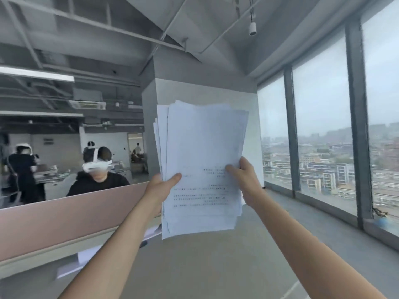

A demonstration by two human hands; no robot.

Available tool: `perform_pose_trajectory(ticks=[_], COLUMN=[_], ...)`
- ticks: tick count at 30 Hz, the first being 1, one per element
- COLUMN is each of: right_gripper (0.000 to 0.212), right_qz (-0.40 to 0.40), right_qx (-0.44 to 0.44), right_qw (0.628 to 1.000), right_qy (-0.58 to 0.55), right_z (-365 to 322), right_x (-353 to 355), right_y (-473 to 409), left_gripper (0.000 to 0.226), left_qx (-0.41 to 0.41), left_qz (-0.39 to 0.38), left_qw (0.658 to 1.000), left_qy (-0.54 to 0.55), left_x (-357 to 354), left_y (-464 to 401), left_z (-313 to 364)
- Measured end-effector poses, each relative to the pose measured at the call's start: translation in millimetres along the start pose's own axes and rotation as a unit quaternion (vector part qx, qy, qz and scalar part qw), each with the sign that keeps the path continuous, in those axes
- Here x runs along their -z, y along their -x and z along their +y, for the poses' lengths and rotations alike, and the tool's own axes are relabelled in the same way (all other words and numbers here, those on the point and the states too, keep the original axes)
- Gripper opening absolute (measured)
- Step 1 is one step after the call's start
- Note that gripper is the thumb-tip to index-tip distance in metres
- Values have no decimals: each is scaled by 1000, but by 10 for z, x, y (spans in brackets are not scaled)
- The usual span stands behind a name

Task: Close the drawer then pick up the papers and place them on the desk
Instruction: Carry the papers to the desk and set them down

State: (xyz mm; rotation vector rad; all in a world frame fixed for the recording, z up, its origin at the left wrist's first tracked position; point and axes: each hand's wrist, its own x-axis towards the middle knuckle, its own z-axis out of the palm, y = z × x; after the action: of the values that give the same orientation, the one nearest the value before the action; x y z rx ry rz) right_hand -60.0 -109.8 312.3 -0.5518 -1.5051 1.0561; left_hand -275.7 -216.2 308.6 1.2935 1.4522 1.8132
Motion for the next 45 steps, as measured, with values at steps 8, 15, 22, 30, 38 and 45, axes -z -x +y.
perform_pose_trajectory(ticks=[8, 15, 22, 30, 38, 45], right_gripper=[4, 16, 24, 43, 14, 6], right_qz=[-63, -82, -113, -139, -178, -203], right_qx=[-69, -133, -160, -143, -158, -152], right_qw=[995, 987, 980, 979, 964, 955], right_qy=[-28, -32, -36, -45, -121, -153], right_z=[937, 1860, 2161, 2182, 2238, 2075], right_x=[-1100, -1441, -1480, -1382, -1101, -996], right_y=[-131, -123, -29, 108, 43, -114], left_gripper=[14, 13, 26, 22, 32, 43], left_qx=[39, 111, 135, 136, 148, 132], left_qz=[73, 117, 131, 146, 133, 144], left_qw=[997, 987, 982, 979, 980, 980], left_qy=[0, -6, 20, 33, 7, 27], left_x=[924, 1175, 1122, 1040, 838, 764], left_y=[-106, -235, -45, 165, 276, 209], left_z=[-880, -1815, -2203, -2269, -2165, -2079])
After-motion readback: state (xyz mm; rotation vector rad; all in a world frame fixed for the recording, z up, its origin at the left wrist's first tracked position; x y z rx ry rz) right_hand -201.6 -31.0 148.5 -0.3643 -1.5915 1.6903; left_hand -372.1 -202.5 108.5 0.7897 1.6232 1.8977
